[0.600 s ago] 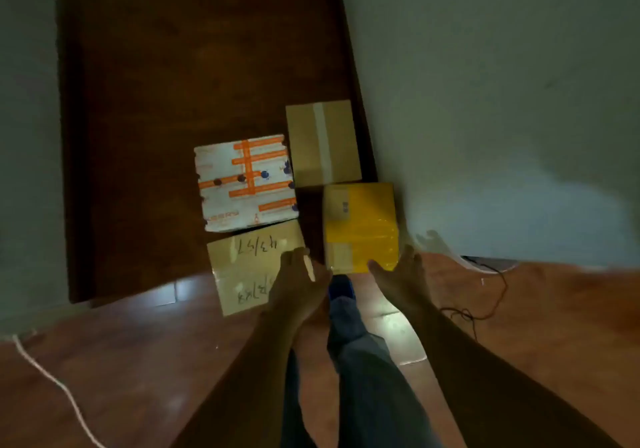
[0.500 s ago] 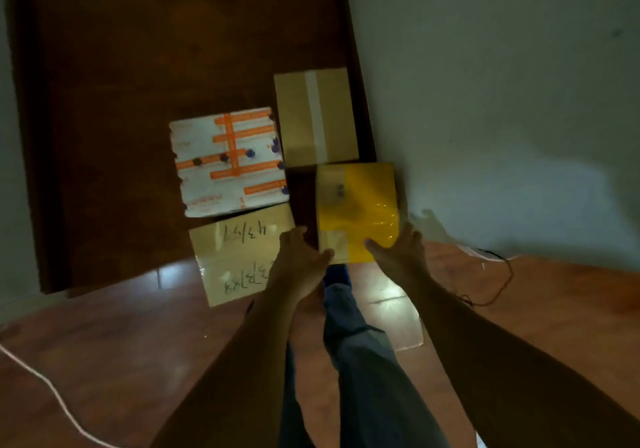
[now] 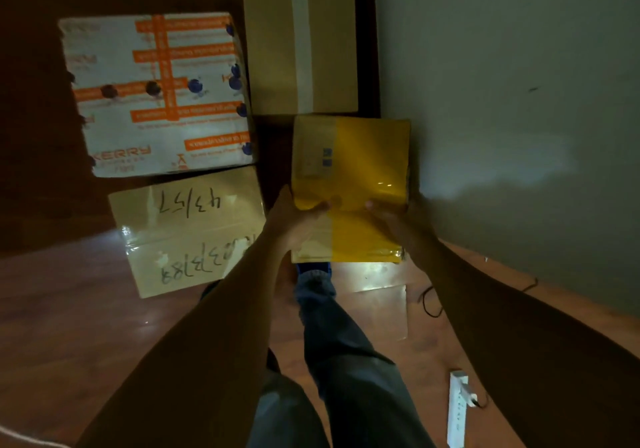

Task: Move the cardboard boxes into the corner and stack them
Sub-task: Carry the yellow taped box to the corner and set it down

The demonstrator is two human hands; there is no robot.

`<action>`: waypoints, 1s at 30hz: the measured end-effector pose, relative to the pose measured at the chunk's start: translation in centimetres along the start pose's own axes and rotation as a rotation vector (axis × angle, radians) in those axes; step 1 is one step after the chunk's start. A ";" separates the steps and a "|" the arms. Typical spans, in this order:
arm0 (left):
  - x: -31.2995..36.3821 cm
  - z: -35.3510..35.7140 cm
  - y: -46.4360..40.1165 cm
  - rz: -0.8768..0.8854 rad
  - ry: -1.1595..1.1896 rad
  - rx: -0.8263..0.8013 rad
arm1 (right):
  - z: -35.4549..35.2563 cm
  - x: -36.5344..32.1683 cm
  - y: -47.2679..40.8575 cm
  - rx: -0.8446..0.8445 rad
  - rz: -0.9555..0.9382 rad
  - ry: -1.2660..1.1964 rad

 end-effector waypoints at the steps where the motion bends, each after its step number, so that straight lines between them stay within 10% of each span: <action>1: 0.0 0.2 -0.5 -0.002 -0.002 -0.012 | -0.1 0.2 -0.5 -0.004 -0.014 -0.050; 15: 0.1 -1.5 5.2 0.120 0.000 0.027 | 0.0 0.0 5.2 -0.036 0.056 -0.362; 30: 1.2 -11.7 39.4 0.383 0.124 0.092 | -4.1 -16.2 41.3 0.073 -0.355 -0.223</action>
Point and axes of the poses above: each hand's wrist, its own y-axis away from the middle knuckle, its own z-axis out of the palm, x = y × z, the point moved 4 cm from there along -y, towards the middle knuckle, and after that the axes turned 9 degrees about -z, right-handed, at the moved point
